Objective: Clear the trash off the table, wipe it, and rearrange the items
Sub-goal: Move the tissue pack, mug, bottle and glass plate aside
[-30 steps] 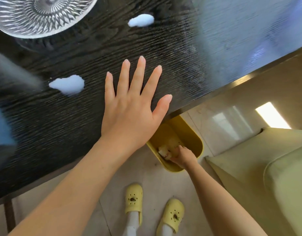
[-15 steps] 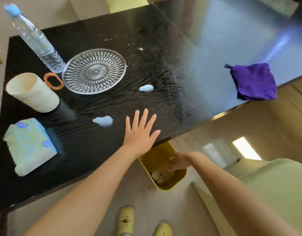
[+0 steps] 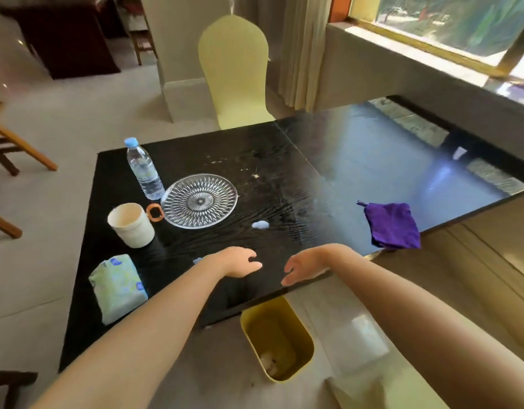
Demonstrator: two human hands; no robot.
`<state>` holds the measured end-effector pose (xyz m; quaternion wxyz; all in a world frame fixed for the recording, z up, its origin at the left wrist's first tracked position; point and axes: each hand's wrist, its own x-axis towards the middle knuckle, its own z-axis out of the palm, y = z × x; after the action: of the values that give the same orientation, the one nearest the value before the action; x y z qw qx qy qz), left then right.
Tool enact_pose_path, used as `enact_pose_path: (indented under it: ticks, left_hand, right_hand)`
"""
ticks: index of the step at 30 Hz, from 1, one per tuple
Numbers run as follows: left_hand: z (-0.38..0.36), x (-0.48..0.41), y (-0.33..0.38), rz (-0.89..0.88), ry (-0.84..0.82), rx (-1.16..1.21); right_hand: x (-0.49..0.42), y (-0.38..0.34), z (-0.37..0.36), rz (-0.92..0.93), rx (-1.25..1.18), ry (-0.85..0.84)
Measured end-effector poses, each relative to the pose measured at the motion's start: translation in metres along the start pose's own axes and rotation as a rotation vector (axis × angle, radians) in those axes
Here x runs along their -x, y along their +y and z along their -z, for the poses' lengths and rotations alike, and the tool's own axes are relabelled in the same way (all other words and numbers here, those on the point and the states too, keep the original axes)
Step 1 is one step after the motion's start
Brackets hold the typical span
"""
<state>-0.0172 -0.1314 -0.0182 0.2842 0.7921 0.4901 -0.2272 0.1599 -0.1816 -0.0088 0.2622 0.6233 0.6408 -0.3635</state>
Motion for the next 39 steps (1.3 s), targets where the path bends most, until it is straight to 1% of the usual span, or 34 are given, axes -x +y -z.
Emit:
enact_pose_path:
  ticks: [6,11,15,19,22,25,28,31,35,37,39]
  left_hand:
    - [0.055,0.071,-0.040,-0.023,-0.033,-0.053]
    - [0.078,0.116,-0.100,0.046,0.002,0.007]
    - [0.081,0.131,-0.163,0.116,0.056,0.082]
    - [0.069,0.133,-0.228,0.159,0.085,0.205]
    - [0.047,0.123,-0.274,0.226,0.119,0.344]
    - [0.016,0.103,-0.307,0.299,0.148,0.567]
    - [-0.015,0.081,-0.326,0.393,0.223,0.749]
    - [-0.041,0.062,-0.331,0.517,0.285,0.880]
    - [-0.058,0.044,-0.326,0.635,0.318,1.354]
    - [-0.060,0.036,-0.329,0.664,0.331,1.490]
    - [-0.059,0.032,-0.332,0.629,0.308,1.611]
  right_hand:
    - [0.031,-0.064,0.069,0.063,0.088,-0.060]
    - [0.031,-0.124,0.106,0.114,0.168,-0.009]
    - [0.016,-0.176,0.117,0.168,0.163,0.014]
    - [-0.023,-0.226,0.109,0.222,0.168,0.000]
    - [-0.060,-0.256,0.091,0.243,0.190,-0.002]
    - [-0.095,-0.281,0.065,0.244,0.222,-0.002]
    - [-0.123,-0.298,0.041,0.242,0.159,-0.009]
    - [-0.147,-0.307,0.021,0.198,0.031,0.009]
    - [-0.166,-0.323,0.001,0.100,-0.185,0.083]
    - [-0.172,-0.329,-0.004,0.043,-0.347,0.130]
    - [-0.177,-0.333,-0.005,0.020,-0.480,0.164]
